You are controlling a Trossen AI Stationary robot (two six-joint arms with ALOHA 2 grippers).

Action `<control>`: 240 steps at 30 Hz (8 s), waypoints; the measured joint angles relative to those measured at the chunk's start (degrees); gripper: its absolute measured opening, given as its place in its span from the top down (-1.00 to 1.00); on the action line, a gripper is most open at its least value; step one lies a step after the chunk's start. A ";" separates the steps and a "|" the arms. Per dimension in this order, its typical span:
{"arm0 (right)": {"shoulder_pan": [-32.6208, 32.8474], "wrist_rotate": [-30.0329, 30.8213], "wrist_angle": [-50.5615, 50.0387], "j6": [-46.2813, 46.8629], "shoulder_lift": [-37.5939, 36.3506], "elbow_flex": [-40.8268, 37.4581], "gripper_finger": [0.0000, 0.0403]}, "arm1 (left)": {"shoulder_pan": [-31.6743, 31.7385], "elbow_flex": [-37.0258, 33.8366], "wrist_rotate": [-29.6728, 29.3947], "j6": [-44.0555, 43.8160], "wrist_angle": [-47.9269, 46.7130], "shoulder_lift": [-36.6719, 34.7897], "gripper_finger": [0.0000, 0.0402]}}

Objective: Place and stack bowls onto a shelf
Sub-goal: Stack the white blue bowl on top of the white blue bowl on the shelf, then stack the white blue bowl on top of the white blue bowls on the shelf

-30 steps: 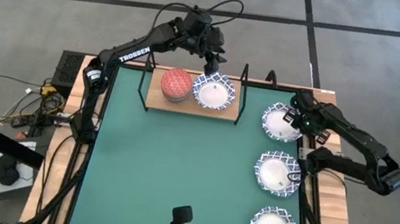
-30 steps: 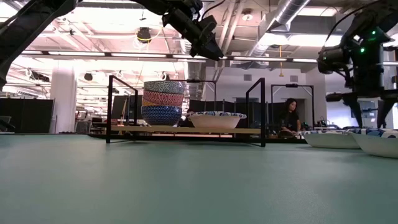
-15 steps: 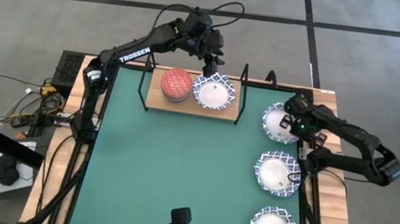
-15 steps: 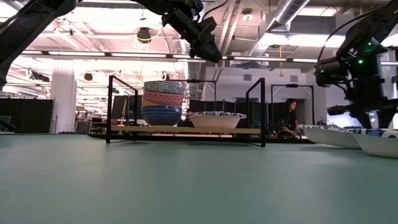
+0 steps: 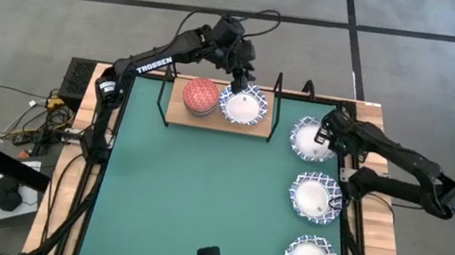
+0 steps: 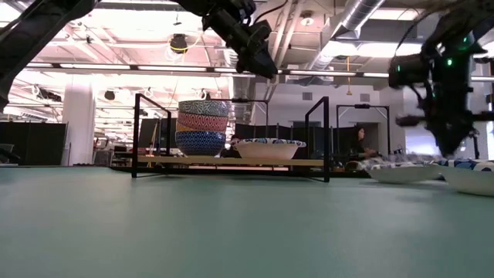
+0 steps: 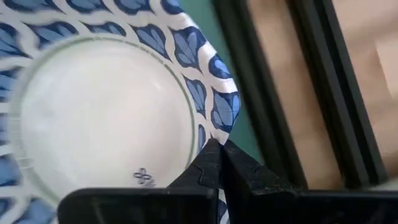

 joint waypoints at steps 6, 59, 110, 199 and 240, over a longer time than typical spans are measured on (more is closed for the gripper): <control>10.03 9.88 -1.30 -5.47 -5.58 6.55 0.88 | -3.17 0.00 4.52 -2.91 -0.22 0.00 0.17; 44.92 34.35 10.34 -20.30 2.38 32.24 -0.13 | -1.03 -0.02 -11.45 3.37 -2.30 -3.08 0.99; 45.98 29.54 11.41 -14.88 2.61 32.24 -0.19 | 6.79 -14.84 -9.17 -9.41 6.83 -0.04 0.02; 44.09 -6.23 -8.40 -24.10 21.06 7.61 -0.19 | -21.87 -59.87 -9.82 -24.41 36.36 -44.85 0.06; 47.62 12.19 2.06 -13.89 15.63 32.89 0.84 | -26.17 -45.29 -15.63 -22.79 40.78 -25.21 0.06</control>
